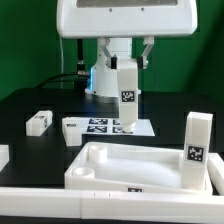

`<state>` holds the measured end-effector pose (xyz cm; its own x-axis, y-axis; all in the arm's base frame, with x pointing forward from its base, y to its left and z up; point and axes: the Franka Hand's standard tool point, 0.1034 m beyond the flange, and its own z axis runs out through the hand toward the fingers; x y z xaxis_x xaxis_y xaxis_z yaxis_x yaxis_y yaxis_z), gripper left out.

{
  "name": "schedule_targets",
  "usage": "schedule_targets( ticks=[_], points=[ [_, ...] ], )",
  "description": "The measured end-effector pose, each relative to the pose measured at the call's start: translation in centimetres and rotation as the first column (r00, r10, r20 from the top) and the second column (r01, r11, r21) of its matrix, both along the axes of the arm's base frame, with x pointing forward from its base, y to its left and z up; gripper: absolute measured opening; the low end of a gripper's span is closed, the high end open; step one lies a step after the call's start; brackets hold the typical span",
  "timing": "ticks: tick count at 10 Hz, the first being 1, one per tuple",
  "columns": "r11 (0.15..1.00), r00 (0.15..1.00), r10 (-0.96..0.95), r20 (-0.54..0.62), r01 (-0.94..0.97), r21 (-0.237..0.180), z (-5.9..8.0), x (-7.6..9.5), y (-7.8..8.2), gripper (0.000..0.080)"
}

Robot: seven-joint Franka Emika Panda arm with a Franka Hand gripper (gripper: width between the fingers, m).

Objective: Assemble desk

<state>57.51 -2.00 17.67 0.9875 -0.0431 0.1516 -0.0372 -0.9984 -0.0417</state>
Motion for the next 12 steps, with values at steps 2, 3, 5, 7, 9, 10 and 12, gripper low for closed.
schedule_targets(
  ticks=[2, 3, 5, 7, 9, 10, 12],
  points=[
    [0.999, 0.995, 0.039, 0.093, -0.036, -0.037, 0.3, 3.1, -1.2, 0.0294],
    [0.998, 0.985, 0.039, 0.167, -0.03, -0.056, 0.5, 3.9, -1.5, 0.0294],
    [0.998, 0.984, 0.04, 0.175, -0.03, -0.06, 0.0, 3.5, -1.5, 0.0294],
    [0.997, 0.982, 0.047, 0.181, -0.035, -0.069, -0.5, 3.8, -1.9, 0.0294],
    [0.996, 0.983, 0.05, 0.176, -0.037, -0.079, -2.1, 4.6, -4.2, 0.0294],
    [0.995, 0.982, 0.066, 0.178, -0.051, -0.091, -2.5, 4.7, -4.7, 0.0294],
    [0.995, 0.982, 0.066, 0.177, -0.051, -0.09, -2.6, 4.7, -4.6, 0.0294]
  ],
)
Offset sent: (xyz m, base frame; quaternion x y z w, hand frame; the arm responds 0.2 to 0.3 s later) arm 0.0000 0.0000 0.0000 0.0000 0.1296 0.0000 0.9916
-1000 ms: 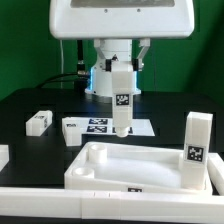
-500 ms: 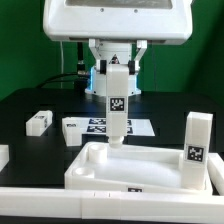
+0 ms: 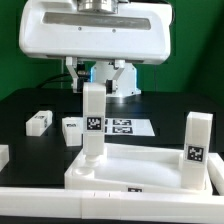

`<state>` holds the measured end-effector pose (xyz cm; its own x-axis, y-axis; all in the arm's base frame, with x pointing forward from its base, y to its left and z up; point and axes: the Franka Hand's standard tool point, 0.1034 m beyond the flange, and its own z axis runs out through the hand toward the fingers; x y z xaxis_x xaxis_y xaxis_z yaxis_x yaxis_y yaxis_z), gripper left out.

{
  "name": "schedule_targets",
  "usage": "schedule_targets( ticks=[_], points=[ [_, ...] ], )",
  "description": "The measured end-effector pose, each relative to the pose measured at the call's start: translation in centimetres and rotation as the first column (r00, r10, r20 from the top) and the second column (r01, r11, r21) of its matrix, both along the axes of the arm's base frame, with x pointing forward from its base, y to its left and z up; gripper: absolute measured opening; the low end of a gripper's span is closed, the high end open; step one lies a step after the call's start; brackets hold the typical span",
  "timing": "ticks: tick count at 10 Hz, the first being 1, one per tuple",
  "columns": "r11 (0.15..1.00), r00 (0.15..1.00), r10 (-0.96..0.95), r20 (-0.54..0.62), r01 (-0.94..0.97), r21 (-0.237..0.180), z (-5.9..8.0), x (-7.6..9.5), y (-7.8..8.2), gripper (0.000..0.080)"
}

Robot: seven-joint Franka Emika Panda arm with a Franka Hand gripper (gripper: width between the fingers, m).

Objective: Assemble desk

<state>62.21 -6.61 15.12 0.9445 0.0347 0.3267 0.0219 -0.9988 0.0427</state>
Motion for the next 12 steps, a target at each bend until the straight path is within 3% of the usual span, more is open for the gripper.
schedule_targets(
  ticks=[4, 12],
  points=[
    [1.0, 1.0, -0.002, 0.029, 0.003, -0.014, 0.03, 0.83, -0.79, 0.0294],
    [0.999, 0.995, -0.002, 0.1, 0.006, -0.045, -0.59, 0.49, -1.0, 0.0294]
  ],
)
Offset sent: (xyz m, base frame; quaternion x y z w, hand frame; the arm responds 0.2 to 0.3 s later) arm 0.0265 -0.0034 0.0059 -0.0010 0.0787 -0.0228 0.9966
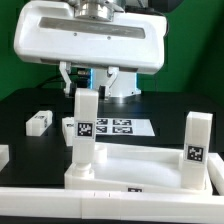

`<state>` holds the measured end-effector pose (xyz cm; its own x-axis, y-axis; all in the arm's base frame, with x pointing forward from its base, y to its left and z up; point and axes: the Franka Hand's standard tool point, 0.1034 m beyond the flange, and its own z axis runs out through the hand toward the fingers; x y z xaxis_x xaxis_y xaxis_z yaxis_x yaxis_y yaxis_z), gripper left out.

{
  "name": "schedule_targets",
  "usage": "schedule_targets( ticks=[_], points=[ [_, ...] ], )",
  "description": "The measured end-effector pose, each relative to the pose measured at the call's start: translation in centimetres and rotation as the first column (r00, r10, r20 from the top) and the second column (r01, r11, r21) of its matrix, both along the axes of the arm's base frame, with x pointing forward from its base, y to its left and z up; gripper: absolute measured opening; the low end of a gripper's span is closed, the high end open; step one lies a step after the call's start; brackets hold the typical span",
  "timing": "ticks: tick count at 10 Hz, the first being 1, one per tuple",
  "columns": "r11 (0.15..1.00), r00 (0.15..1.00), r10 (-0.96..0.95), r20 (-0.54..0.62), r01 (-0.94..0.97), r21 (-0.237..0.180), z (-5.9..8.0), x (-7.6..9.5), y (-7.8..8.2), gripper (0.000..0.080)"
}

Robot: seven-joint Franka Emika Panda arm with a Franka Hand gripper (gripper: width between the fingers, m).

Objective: Assemble desk

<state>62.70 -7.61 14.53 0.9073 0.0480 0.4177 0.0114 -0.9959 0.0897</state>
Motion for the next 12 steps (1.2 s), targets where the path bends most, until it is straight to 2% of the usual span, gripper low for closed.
schedule_targets(
  ticks=[10, 12],
  points=[
    [1.0, 1.0, 0.002, -0.004, -0.002, 0.002, 0.0, -0.5, 0.2, 0.0294],
    [1.0, 1.0, -0.002, -0.009, 0.002, 0.005, 0.1, -1.2, 0.2, 0.0294]
  ],
)
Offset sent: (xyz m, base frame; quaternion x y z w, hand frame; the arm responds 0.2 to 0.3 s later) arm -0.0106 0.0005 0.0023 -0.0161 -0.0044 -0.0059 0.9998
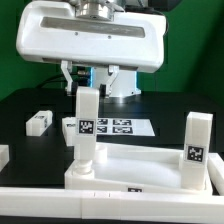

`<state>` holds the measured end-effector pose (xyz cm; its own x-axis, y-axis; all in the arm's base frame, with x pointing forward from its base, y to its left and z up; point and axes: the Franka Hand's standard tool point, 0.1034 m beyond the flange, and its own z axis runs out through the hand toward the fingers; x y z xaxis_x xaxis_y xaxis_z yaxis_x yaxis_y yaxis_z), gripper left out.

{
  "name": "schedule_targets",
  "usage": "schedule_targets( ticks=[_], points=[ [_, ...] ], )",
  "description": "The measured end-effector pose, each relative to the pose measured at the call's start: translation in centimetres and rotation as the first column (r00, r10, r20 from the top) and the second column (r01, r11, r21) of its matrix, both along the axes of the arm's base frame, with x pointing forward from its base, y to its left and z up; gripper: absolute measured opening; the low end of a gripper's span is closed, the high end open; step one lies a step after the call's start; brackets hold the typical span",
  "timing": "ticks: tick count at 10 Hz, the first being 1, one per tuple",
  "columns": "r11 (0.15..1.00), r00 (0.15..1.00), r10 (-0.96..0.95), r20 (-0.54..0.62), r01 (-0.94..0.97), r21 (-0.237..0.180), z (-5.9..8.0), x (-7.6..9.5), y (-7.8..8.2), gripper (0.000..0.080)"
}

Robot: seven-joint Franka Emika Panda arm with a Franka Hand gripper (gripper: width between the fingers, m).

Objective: Assemble desk

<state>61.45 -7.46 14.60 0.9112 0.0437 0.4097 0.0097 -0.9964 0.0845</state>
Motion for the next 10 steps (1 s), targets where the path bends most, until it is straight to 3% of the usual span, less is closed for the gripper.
schedule_targets(
  ticks=[7, 10],
  points=[
    [1.0, 1.0, 0.003, 0.005, -0.003, -0.003, -0.2, 0.4, 0.1, 0.0294],
    [1.0, 1.0, 0.005, -0.004, -0.005, -0.006, -1.1, 0.2, 0.2, 0.0294]
  ],
)
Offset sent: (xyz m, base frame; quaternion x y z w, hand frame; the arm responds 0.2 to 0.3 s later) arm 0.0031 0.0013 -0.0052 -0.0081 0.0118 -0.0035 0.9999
